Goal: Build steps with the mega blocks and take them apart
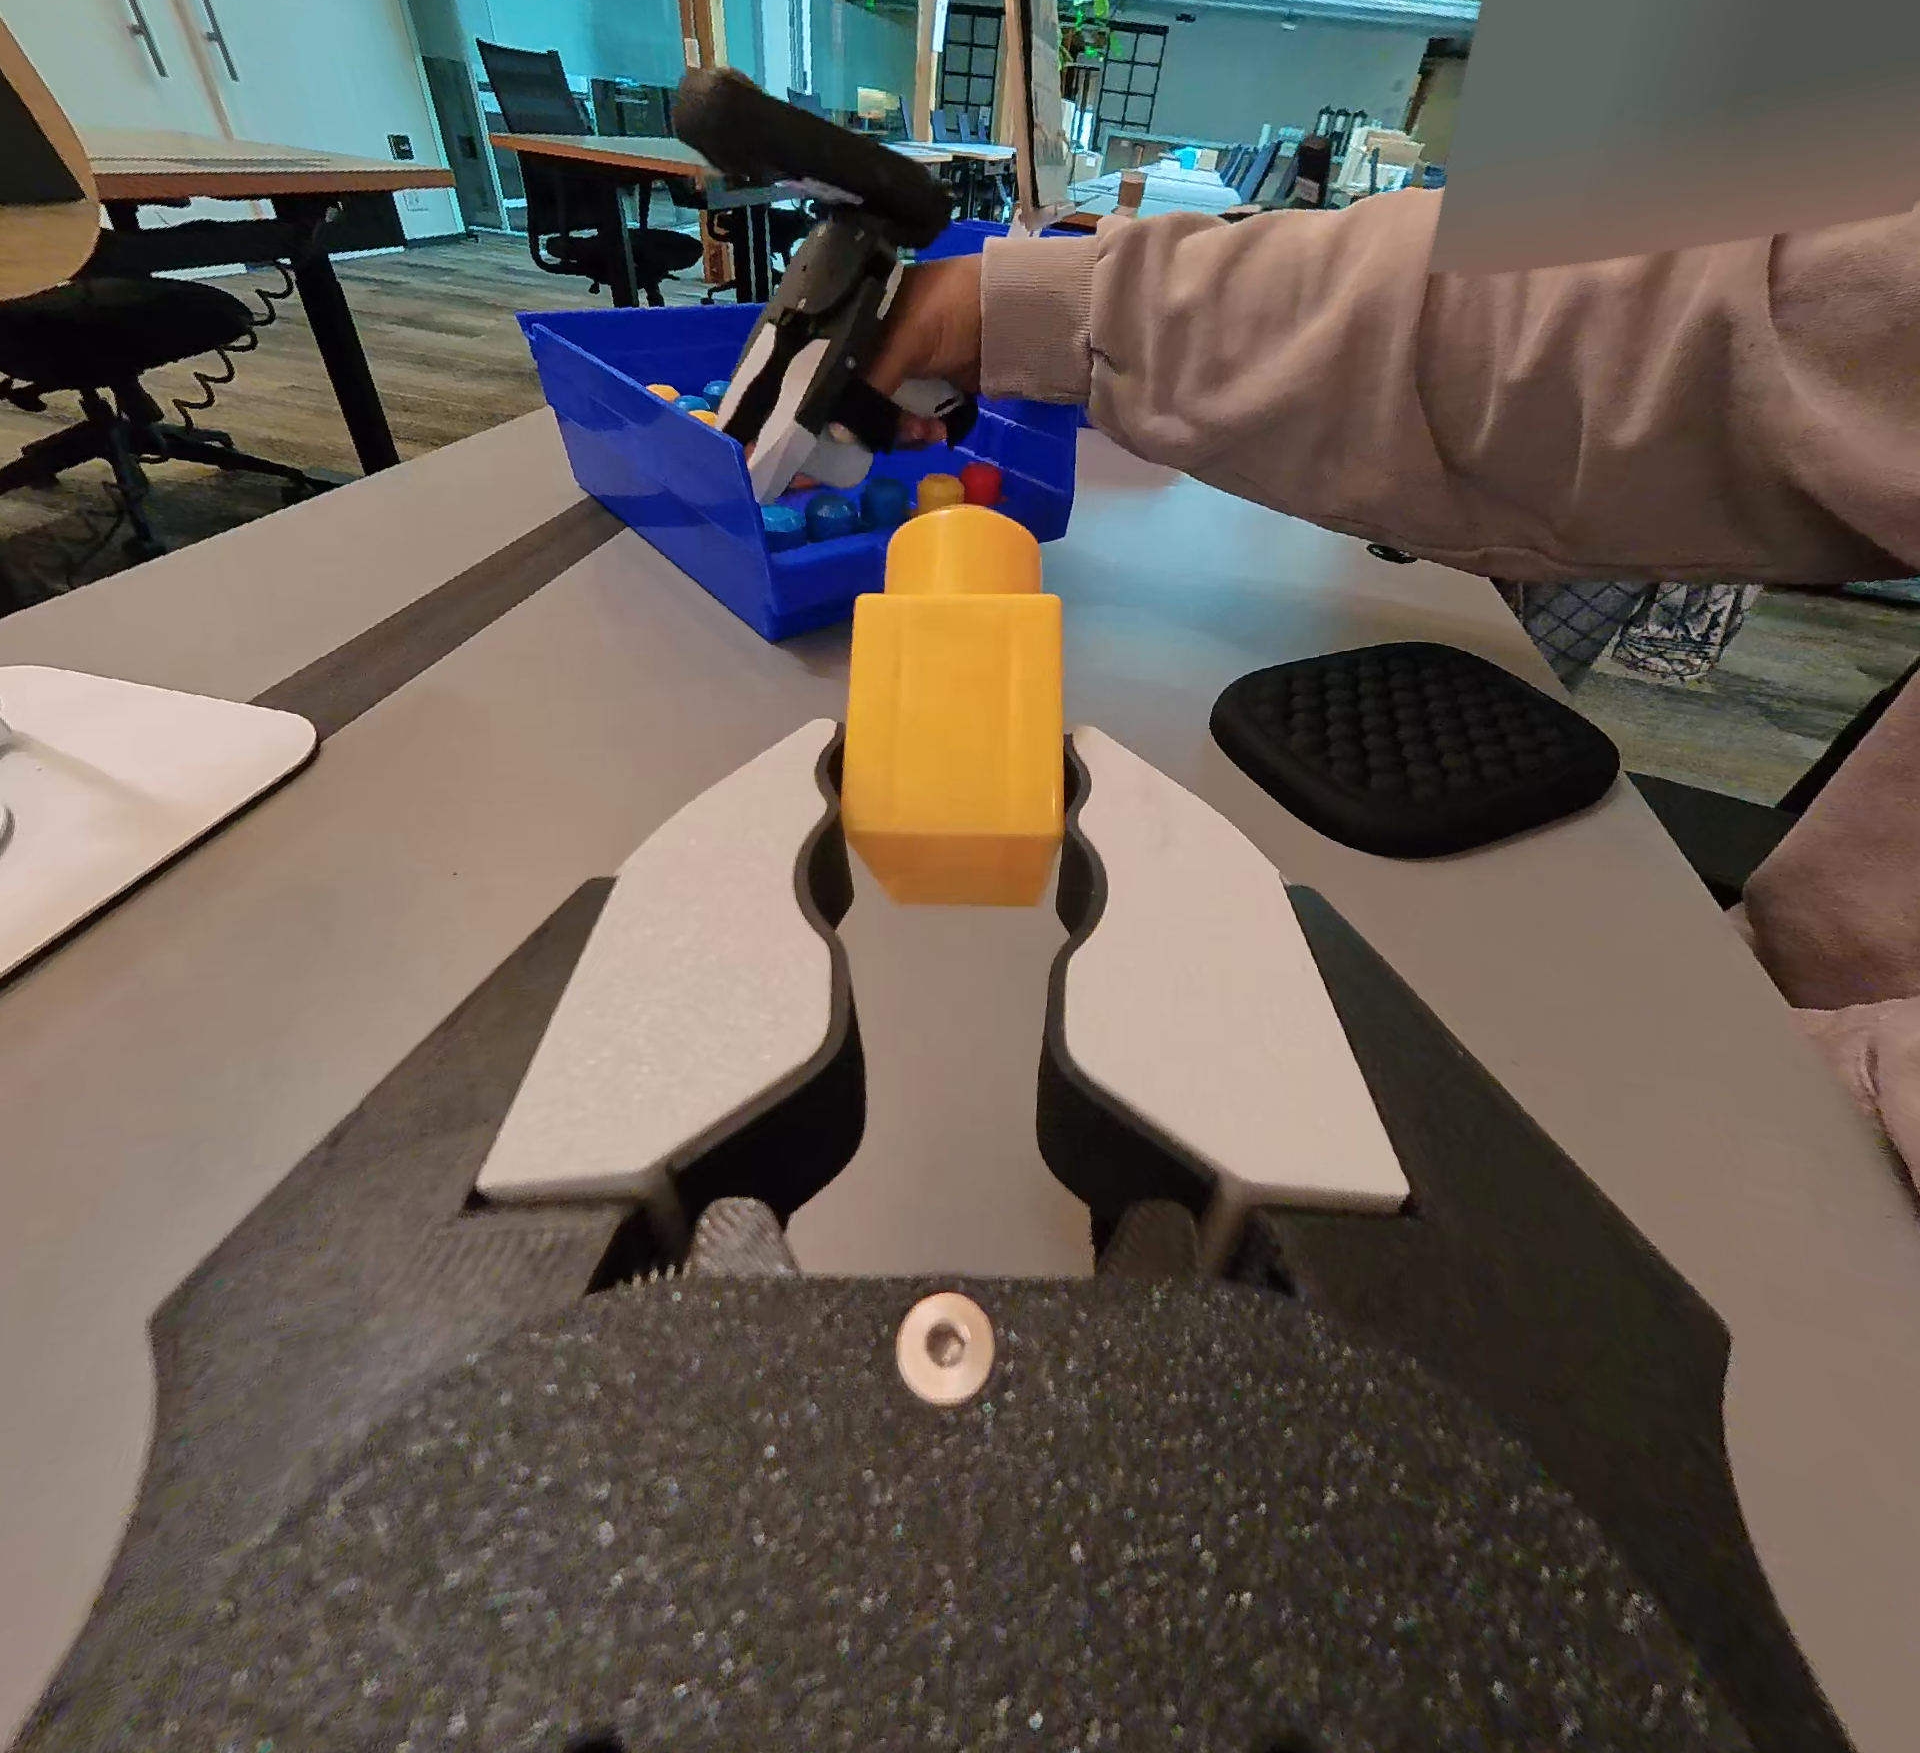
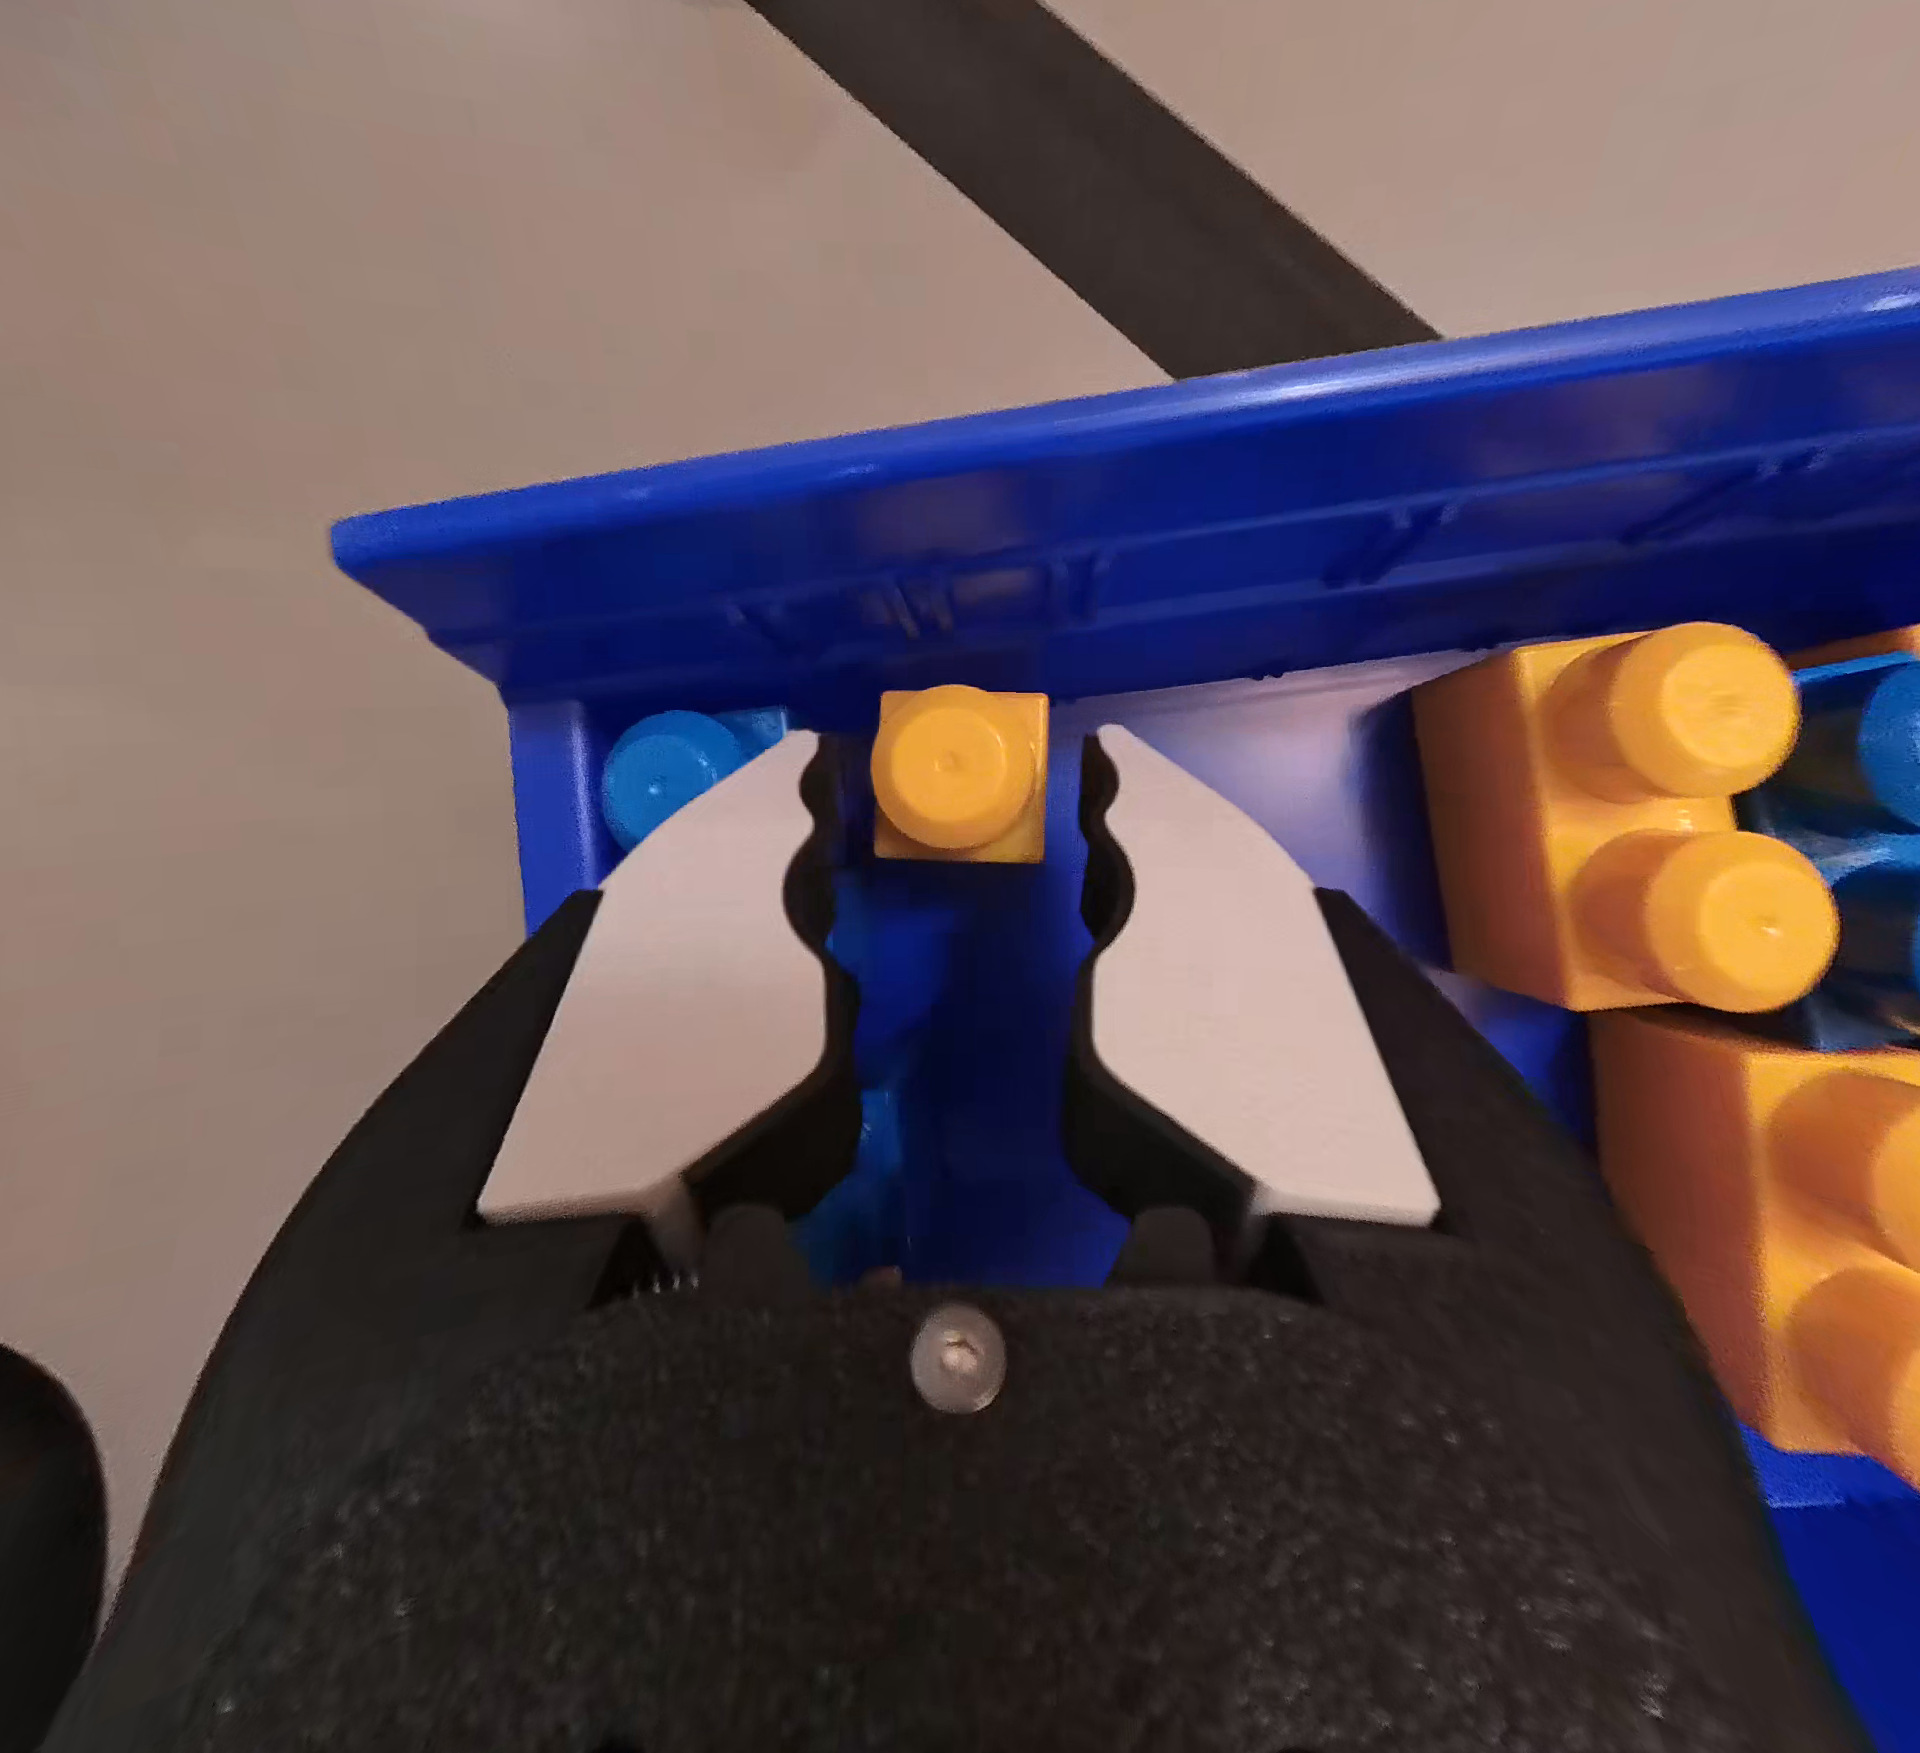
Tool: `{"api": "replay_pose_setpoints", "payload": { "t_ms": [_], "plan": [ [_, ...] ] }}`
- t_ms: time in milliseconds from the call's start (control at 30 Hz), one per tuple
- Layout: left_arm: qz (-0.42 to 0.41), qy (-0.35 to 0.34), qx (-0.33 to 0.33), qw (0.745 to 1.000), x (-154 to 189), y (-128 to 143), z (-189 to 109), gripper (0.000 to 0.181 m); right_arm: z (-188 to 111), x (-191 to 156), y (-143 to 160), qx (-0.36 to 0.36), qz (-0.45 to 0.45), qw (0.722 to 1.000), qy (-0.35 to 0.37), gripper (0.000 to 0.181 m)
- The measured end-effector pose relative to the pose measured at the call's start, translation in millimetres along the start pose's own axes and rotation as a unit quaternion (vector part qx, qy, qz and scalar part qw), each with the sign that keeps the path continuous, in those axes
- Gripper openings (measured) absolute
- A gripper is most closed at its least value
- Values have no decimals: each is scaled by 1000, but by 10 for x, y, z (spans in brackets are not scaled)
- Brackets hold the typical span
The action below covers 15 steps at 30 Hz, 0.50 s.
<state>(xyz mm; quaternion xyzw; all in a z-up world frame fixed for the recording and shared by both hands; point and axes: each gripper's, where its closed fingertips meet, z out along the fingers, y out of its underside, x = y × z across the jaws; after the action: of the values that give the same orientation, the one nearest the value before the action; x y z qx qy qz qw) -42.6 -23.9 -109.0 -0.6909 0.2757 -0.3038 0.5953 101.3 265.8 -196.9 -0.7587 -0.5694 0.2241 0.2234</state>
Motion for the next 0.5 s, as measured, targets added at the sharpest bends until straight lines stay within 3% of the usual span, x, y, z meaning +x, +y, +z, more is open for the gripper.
{"api": "replay_pose_setpoints", "payload": {
  "t_ms": [33,167,233,333,500],
  "plan": [
    [-1,-1,1,1000,-4,-1,0,37,-42,9,-33,8,-1,1000,1,47],
    [-5,-1,9,1000,-9,-20,1,37,-387,-7,-303,64,-16,998,23,47],
    [-4,0,14,1000,-3,-36,1,37,-633,-229,-533,119,-46,992,16,43],
    [-6,7,26,1000,28,-70,9,37,-850,-918,-754,172,-107,978,-49,41],
    [4,18,30,999,136,-86,84,37,-797,-2214,-767,186,-218,943,-166,42]
  ]
}}
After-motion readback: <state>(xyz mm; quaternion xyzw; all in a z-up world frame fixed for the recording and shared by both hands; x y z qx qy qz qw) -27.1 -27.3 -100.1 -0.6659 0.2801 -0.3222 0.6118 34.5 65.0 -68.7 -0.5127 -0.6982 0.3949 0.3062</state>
